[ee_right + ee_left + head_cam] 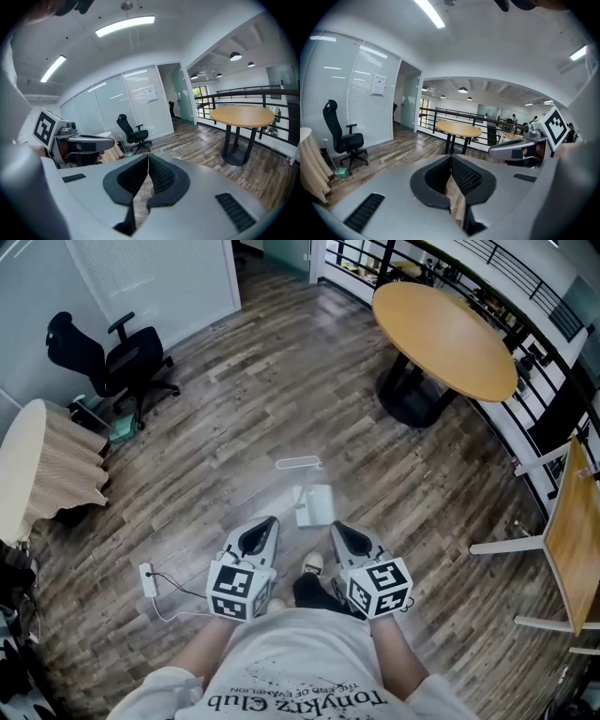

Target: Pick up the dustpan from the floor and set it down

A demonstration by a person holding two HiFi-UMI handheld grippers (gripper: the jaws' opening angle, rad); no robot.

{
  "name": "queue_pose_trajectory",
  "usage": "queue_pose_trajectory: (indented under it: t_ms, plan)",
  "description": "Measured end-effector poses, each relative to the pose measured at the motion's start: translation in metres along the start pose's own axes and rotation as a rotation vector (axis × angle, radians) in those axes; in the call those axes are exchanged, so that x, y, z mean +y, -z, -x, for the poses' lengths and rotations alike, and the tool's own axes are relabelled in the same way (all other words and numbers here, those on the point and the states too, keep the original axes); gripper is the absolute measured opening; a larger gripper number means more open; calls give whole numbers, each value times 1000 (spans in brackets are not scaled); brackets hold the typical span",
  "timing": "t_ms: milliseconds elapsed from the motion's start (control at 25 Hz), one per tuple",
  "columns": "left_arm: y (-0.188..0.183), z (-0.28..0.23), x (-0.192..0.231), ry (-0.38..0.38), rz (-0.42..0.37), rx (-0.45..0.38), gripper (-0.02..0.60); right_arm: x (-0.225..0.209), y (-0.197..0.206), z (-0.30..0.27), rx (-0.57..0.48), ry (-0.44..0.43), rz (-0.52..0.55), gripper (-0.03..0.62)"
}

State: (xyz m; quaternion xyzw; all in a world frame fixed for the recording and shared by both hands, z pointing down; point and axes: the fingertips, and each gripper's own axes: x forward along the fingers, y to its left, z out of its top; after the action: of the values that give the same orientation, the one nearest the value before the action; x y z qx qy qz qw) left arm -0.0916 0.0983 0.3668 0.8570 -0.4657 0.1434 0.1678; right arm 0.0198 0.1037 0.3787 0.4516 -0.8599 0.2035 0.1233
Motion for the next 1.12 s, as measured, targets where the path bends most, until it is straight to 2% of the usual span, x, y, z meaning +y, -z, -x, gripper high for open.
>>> queue_pose_trajectory:
  t_ms: [320, 640, 800, 1120]
  plan:
    - [-28, -61, 1, -36, 12, -6, 23, -53, -19, -30, 33, -53, 10, 26]
    - [-31, -80, 14, -56, 21, 20, 23, -73, -29, -49, 50, -58, -7, 26]
    - [-32, -88, 26, -37, 26, 35, 23, -73, -29, -58, 55, -40, -28, 26]
    - [-34, -106, 37, 34, -49, 76, 23, -79, -28, -67, 60, 25, -66, 26]
